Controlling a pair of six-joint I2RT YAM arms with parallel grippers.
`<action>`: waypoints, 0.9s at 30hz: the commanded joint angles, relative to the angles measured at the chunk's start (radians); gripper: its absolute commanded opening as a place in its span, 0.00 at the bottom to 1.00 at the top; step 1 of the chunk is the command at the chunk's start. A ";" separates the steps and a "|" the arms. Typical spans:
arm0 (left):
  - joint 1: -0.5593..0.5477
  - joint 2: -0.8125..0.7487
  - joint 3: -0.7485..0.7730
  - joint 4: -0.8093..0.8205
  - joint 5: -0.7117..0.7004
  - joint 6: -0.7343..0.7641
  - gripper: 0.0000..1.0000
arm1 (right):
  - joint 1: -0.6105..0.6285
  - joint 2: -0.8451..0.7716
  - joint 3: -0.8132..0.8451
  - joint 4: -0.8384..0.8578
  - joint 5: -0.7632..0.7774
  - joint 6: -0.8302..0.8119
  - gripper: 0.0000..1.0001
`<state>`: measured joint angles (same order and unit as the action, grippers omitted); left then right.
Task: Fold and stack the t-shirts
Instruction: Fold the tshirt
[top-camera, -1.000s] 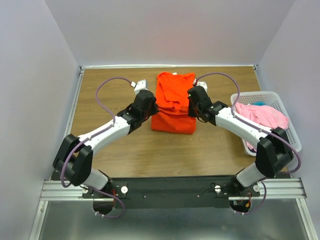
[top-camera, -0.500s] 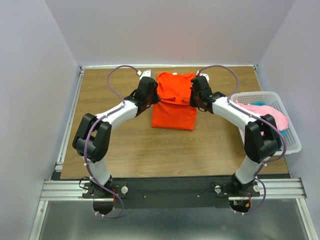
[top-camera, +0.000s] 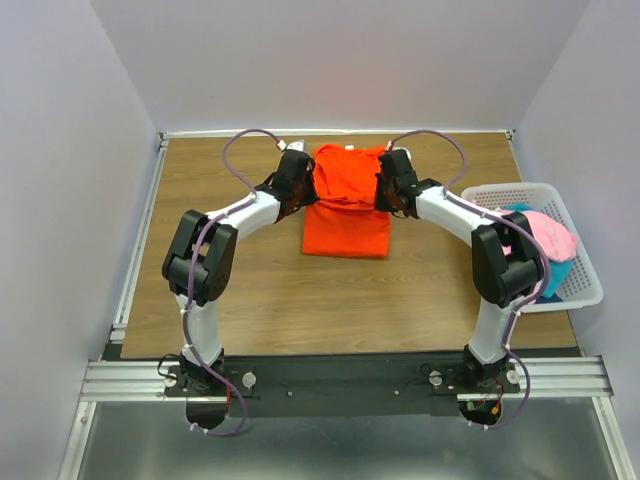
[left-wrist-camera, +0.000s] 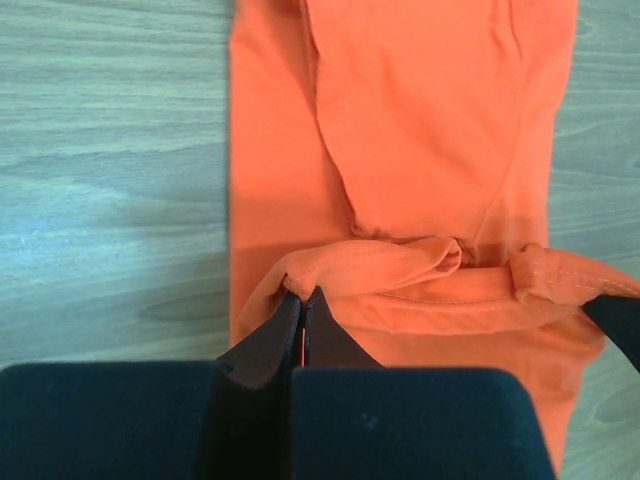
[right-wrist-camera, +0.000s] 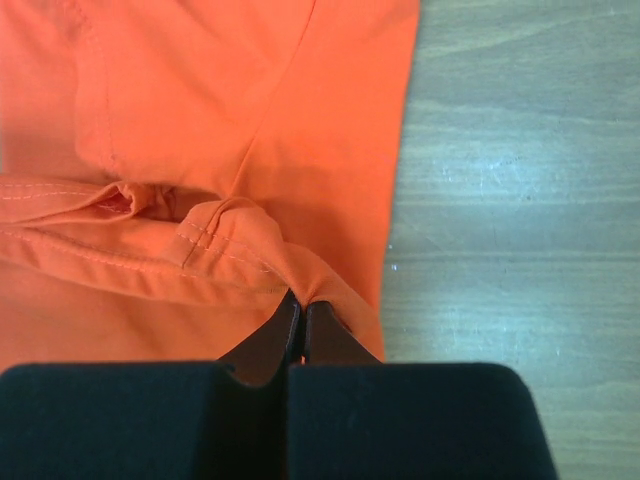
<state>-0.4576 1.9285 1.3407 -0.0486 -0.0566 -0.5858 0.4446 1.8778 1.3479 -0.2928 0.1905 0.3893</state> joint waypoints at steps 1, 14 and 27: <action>0.014 0.042 0.043 -0.013 0.029 0.033 0.00 | -0.018 0.055 0.046 0.034 -0.037 -0.020 0.01; 0.031 0.067 0.124 -0.068 0.021 0.038 0.96 | -0.046 0.138 0.137 0.038 -0.049 -0.049 0.38; 0.019 -0.241 -0.175 0.018 0.044 -0.025 0.98 | -0.017 -0.066 -0.058 0.067 -0.317 -0.082 1.00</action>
<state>-0.4339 1.8008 1.2541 -0.0761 -0.0284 -0.5789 0.4068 1.8626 1.3556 -0.2546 0.0147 0.3206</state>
